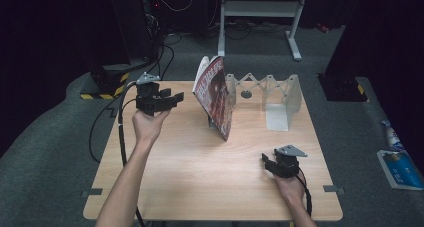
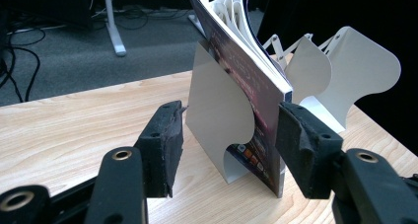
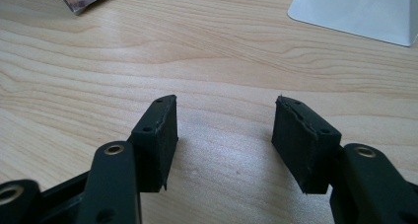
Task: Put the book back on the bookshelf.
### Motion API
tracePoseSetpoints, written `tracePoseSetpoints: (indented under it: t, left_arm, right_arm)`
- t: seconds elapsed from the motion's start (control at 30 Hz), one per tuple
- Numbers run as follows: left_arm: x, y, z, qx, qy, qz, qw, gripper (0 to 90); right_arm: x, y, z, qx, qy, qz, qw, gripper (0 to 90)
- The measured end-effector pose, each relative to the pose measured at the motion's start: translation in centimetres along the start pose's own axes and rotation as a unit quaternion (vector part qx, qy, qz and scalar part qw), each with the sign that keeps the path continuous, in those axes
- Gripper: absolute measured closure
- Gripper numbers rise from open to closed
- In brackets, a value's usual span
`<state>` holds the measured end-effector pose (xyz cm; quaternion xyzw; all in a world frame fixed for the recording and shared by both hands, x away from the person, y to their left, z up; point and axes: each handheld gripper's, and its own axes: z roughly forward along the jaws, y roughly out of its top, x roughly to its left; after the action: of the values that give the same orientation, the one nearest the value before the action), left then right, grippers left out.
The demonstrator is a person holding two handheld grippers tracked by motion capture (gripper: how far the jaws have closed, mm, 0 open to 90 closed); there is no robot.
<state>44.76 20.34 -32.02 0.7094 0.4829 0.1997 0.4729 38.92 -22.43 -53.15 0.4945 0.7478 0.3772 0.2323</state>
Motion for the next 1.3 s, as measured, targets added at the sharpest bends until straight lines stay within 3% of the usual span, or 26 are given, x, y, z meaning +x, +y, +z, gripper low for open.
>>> tracePoseSetpoints:
  t: [0.5,1.3]
  left_arm:
    - [0.7,-1.0,-1.0,-0.007,-0.011,-0.026,0.9996,44.0]
    - [0.7,-2.6,-2.1,-0.015,-0.021,-0.038,0.999,44.3]
  right_arm:
    - [0.0,0.0,0.0,0.0,0.001,0.0,1.0,42.5]
    - [0.0,0.0,0.0,0.0,0.001,0.0,1.0,42.5]
